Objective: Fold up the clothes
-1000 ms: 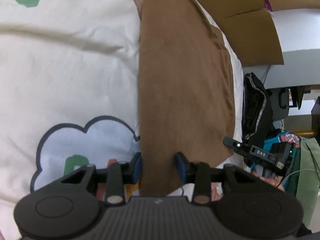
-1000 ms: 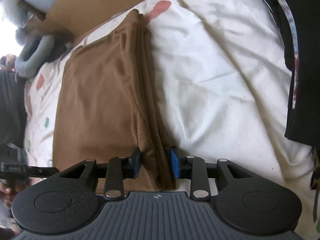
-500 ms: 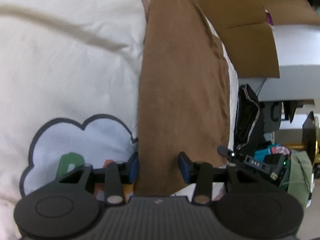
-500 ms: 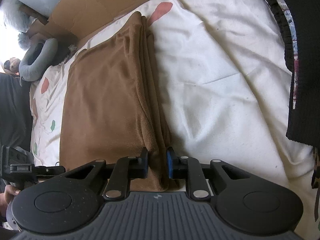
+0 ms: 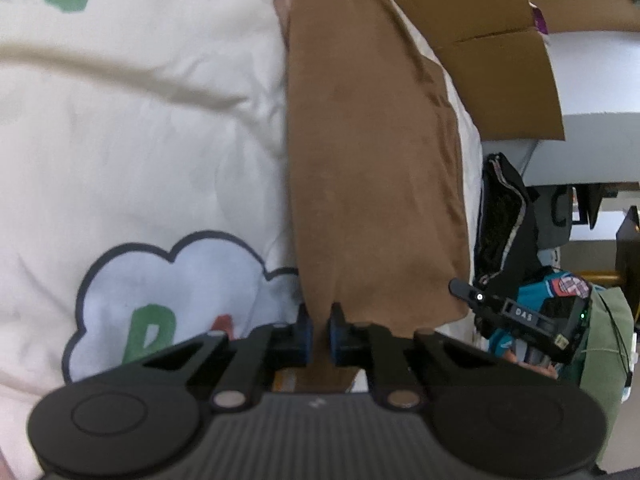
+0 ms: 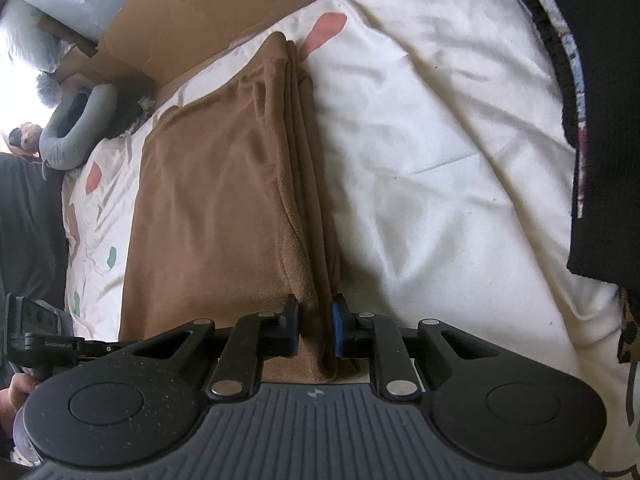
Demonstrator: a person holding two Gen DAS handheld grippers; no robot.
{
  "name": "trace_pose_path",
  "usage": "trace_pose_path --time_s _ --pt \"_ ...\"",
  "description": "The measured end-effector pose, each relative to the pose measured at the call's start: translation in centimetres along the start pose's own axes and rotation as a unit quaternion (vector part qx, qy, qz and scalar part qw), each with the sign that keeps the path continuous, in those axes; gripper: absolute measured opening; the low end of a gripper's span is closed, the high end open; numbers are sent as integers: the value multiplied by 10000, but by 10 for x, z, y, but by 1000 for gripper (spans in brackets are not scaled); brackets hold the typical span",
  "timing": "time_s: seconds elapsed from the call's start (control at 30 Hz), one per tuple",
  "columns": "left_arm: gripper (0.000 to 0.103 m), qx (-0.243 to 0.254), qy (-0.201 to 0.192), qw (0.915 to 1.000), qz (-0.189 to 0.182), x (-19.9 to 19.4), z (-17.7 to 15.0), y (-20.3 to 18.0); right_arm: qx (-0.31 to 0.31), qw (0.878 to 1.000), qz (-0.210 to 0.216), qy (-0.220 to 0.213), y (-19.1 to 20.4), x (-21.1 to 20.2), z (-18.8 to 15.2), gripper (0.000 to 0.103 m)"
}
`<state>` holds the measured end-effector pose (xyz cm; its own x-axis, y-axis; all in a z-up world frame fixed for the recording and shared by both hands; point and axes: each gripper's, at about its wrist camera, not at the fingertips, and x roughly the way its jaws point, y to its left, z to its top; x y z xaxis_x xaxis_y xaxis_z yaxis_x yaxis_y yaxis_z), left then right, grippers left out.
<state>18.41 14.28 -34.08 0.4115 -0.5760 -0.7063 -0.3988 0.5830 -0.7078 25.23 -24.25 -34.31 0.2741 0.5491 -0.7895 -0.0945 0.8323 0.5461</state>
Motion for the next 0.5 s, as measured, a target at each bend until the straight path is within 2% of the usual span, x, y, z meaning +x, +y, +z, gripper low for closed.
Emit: trace_pose_path --time_s 0.23,0.5 --pt "7 329 91 9991 233 -13 -6 -14 255 9994 221 35 6 -8 -1 14" --pt "7 369 107 9986 358 -51 -3 5 504 9965 571 334 19 -4 -14 14"
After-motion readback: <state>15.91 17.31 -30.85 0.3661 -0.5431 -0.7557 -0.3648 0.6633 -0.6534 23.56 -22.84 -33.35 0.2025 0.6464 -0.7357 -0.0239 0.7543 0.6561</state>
